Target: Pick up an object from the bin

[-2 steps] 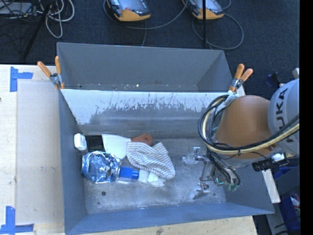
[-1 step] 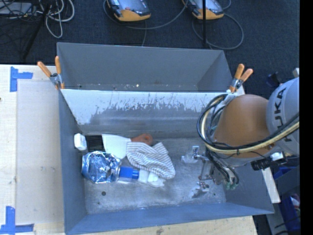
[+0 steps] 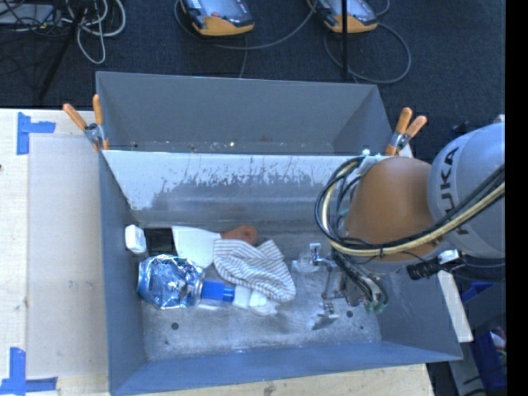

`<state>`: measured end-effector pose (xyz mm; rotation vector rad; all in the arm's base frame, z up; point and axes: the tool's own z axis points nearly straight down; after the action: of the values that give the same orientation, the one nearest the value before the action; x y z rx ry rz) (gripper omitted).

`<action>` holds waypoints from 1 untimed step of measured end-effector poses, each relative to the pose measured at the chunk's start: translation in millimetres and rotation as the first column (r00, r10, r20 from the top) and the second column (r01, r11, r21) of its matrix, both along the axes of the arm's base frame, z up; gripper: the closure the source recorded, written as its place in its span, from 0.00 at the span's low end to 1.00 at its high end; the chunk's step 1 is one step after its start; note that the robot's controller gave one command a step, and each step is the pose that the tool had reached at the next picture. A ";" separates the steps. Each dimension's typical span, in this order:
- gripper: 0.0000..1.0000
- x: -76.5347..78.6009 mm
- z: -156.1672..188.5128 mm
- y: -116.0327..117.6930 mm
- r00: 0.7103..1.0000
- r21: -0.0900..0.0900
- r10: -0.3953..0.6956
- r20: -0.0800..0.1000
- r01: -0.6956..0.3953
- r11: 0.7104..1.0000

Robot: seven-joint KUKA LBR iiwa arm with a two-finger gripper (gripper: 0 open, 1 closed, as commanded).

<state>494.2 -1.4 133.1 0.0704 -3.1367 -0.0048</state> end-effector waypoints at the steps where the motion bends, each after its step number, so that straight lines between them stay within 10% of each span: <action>1: 0.00 23.9 -29.7 31.3 1.000 -0.004 -0.010 0.011 0.010 1.000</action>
Offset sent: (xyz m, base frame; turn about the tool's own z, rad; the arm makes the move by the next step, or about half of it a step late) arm 0.0162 0.0494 -0.0631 0.0324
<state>518.2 29.9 103.4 0.0552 -3.1481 0.0025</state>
